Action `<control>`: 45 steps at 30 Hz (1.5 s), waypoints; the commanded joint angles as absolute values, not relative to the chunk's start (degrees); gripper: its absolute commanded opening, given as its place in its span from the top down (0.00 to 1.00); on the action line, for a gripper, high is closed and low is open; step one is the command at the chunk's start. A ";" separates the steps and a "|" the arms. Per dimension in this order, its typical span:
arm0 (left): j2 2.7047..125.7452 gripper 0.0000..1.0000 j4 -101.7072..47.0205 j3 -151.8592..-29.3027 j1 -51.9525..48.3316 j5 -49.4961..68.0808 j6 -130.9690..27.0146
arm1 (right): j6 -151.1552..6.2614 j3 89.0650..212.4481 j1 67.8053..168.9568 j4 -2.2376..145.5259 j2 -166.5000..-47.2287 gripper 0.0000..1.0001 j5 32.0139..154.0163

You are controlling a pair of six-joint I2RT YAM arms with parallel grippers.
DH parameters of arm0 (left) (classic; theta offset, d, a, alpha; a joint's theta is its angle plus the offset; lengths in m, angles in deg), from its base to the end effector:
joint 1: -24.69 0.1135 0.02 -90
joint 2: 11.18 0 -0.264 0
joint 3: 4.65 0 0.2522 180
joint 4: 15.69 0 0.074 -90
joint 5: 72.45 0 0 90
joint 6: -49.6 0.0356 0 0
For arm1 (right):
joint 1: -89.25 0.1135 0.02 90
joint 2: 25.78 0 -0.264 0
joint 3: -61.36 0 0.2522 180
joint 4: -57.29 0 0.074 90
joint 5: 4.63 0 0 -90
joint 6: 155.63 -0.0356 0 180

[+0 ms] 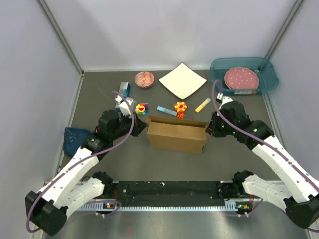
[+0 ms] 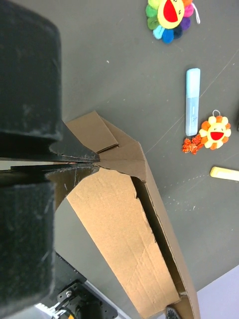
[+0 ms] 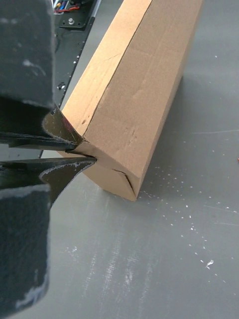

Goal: Fold the paper box

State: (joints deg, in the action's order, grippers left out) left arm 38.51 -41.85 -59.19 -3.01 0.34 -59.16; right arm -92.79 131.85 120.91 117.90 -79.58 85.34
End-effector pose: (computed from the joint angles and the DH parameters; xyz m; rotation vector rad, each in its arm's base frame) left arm 0.1732 -0.1028 0.2969 0.3631 1.9837 -0.8196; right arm 0.1571 0.0969 0.3229 -0.0937 2.3921 0.4994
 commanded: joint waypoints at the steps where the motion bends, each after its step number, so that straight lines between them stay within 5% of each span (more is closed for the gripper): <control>1: 37.43 1.00 -44.22 -57.00 -6.15 6.12 -56.66 | -94.46 135.06 121.51 119.21 -80.01 0.91 88.89; 16: 38.74 1.00 -42.54 -55.41 -16.88 19.75 -59.29 | -97.36 136.91 121.07 119.21 -81.33 0.94 91.26; 45: 42.43 1.00 -43.95 -54.01 -21.45 30.82 -59.21 | -97.54 141.04 113.69 121.23 -80.98 1.00 103.83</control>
